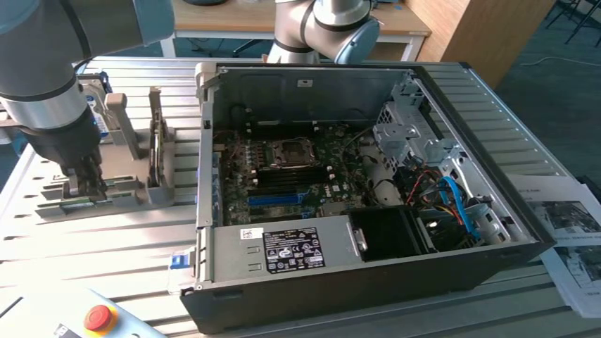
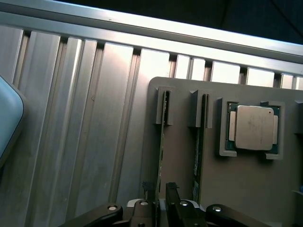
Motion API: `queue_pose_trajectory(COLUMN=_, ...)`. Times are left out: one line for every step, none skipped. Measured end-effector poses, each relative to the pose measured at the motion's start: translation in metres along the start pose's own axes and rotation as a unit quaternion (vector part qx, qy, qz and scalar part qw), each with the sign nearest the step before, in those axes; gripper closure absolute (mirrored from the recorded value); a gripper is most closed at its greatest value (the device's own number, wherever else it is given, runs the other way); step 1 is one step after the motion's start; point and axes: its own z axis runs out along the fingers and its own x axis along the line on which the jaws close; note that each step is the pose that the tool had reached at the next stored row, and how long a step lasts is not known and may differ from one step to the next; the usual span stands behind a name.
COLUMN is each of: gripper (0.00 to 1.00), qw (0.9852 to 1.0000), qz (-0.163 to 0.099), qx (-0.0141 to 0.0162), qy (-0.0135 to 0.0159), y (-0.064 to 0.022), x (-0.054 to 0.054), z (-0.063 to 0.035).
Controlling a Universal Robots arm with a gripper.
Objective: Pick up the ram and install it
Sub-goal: 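Pick up the ram and move it above insertion slot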
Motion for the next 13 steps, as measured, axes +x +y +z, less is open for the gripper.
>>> queue_pose_trajectory(gripper=0.76, qw=1.0000, qz=0.000, qx=0.0000, qy=0.0000, y=0.0000, x=0.0000, z=0.0002)
queue_pose_trajectory(gripper=0.76, qw=1.0000, qz=0.000, qx=0.0000, qy=0.0000, y=0.0000, x=0.0000, z=0.0006)
queue_pose_trajectory(gripper=0.76, qw=1.0000, qz=0.000, qx=0.0001, qy=-0.0001, y=0.0000, x=0.0001, z=0.0010)
queue_pose_trajectory(gripper=0.76, qw=1.0000, qz=0.000, qx=0.0002, qy=-0.0001, y=-0.0001, x=0.0000, z=0.0017)
queue_pose_trajectory(gripper=0.76, qw=1.0000, qz=0.000, qx=0.0001, qy=-0.0001, y=-0.0002, x=0.0001, z=0.0023)
queue_pose_trajectory(gripper=0.76, qw=1.0000, qz=0.000, qx=0.0001, qy=-0.0001, y=-0.0001, x=0.0001, z=0.0028)
queue_pose_trajectory(gripper=0.76, qw=1.0000, qz=0.000, qx=0.0000, qy=0.0000, y=-0.0001, x=0.0002, z=0.0030)
queue_pose_trajectory(gripper=0.76, qw=1.0000, qz=0.000, qx=0.0000, qy=0.0000, y=-0.0001, x=0.0001, z=0.0030)
queue_pose_trajectory(gripper=0.76, qw=1.0000, qz=0.000, qx=0.0000, qy=0.0000, y=-0.0001, x=0.0002, z=0.0030)
queue_pose_trajectory(gripper=0.76, qw=1.0000, qz=0.000, qx=0.0000, qy=0.0000, y=-0.0002, x=0.0001, z=0.0031)
queue_pose_trajectory(gripper=0.76, qw=1.0000, qz=0.000, qx=0.0000, qy=0.0000, y=-0.0002, x=0.0001, z=0.0031)
queue_pose_trajectory(gripper=0.76, qw=1.0000, qz=0.000, qx=0.0002, qy=-0.0001, y=-0.0002, x=0.0002, z=0.0035)
queue_pose_trajectory(gripper=0.76, qw=1.0000, qz=0.000, qx=0.0002, qy=-0.0001, y=-0.0003, x=0.0002, z=0.0041)
